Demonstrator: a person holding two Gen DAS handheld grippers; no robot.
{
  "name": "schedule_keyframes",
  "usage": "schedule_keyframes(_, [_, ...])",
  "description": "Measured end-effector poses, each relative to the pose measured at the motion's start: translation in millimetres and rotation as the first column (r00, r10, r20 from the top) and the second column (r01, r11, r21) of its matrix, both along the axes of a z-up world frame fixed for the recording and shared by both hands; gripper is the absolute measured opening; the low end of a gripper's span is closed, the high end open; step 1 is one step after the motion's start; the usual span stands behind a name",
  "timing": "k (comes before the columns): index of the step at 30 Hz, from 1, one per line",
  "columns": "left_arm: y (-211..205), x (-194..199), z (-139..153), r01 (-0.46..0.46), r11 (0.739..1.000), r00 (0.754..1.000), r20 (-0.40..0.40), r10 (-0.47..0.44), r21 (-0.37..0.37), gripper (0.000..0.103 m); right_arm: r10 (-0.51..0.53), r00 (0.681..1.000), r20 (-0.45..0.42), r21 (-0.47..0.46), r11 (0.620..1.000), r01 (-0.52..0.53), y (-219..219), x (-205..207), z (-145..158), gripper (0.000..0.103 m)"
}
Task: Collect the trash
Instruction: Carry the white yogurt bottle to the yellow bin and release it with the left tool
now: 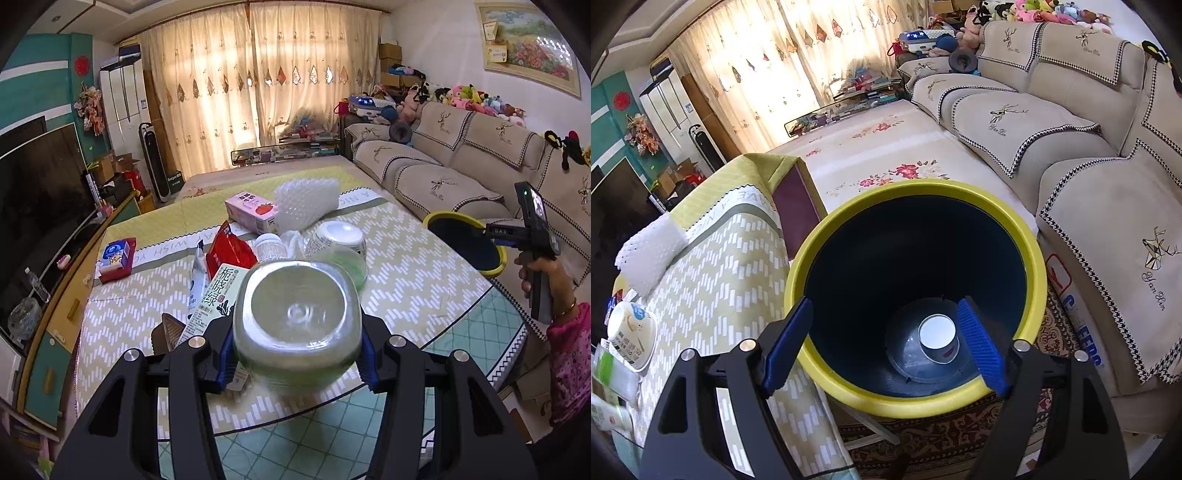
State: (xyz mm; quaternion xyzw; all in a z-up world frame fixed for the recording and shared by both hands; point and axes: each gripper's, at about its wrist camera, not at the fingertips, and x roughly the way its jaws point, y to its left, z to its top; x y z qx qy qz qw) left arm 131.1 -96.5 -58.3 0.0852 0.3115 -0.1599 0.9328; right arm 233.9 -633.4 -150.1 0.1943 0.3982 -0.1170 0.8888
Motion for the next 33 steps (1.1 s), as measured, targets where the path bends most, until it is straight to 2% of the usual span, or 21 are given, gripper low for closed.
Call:
schedule_keyframes(12, [-8.0, -1.5, 19.7, 0.030, 0.998, 1.000, 0.005, -0.030, -0.048, 0.051, 0.015, 1.000, -0.003, 0.026, 1.000, -0.015, 0.5, -4.9, -5.4, 0.076])
schedule_keyframes(21, [-33.1, 10.6, 55.2, 0.104, 0.990, 0.994, 0.035, -0.101, -0.095, 0.051, 0.003, 1.000, 0.004, 0.035, 0.999, -0.003, -3.2, -8.7, -7.5, 0.076])
schedule_keyframes(28, [-86.9, 32.1, 81.1, 0.220, 0.971, 0.975, 0.064, -0.215, -0.090, 0.051, -0.033, 0.999, 0.022, 0.042, 0.999, 0.032, -19.5, -20.6, -4.4, 0.076])
schedule_keyframes(33, [-144.5, 55.4, 84.2, 0.312, 0.946, 0.950, 0.039, -0.310, -0.086, 0.051, -0.069, 0.997, 0.041, 0.051, 0.996, 0.066, -36.6, -33.9, -1.7, 0.076])
